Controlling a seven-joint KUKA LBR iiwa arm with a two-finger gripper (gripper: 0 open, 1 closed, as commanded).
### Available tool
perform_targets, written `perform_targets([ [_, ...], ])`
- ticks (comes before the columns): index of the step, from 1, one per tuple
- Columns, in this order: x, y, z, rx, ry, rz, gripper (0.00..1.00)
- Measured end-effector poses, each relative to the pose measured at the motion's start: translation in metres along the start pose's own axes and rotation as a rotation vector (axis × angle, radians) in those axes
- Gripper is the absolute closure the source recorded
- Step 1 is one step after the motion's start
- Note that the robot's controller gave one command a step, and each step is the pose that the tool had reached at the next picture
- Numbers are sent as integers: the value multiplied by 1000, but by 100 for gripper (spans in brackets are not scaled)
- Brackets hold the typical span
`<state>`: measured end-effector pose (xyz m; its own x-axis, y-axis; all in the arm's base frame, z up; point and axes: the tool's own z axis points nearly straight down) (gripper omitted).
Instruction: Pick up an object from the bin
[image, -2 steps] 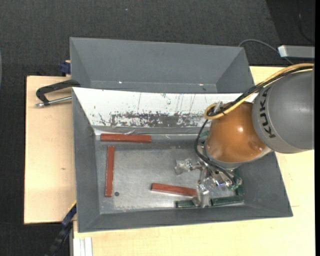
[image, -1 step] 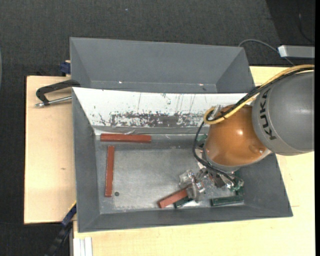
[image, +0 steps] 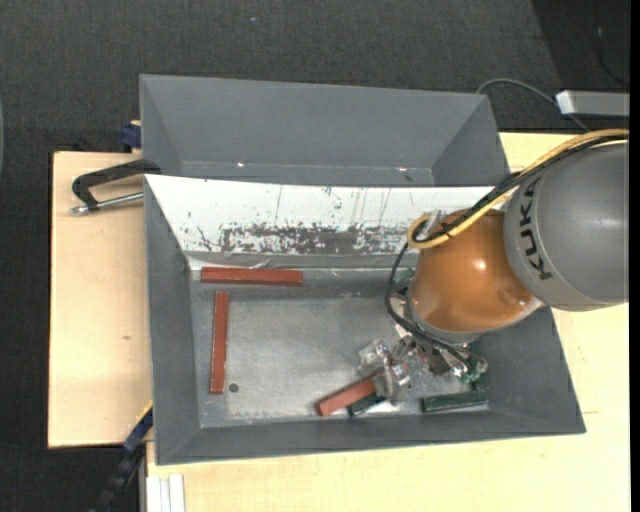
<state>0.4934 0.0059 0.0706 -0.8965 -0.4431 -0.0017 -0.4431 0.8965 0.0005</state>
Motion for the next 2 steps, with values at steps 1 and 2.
perform_targets([
  [1, -12, -36, -134, 2, -4, -4, 100],
  [2, -12, -36, -134, 2, -4, -4, 100],
])
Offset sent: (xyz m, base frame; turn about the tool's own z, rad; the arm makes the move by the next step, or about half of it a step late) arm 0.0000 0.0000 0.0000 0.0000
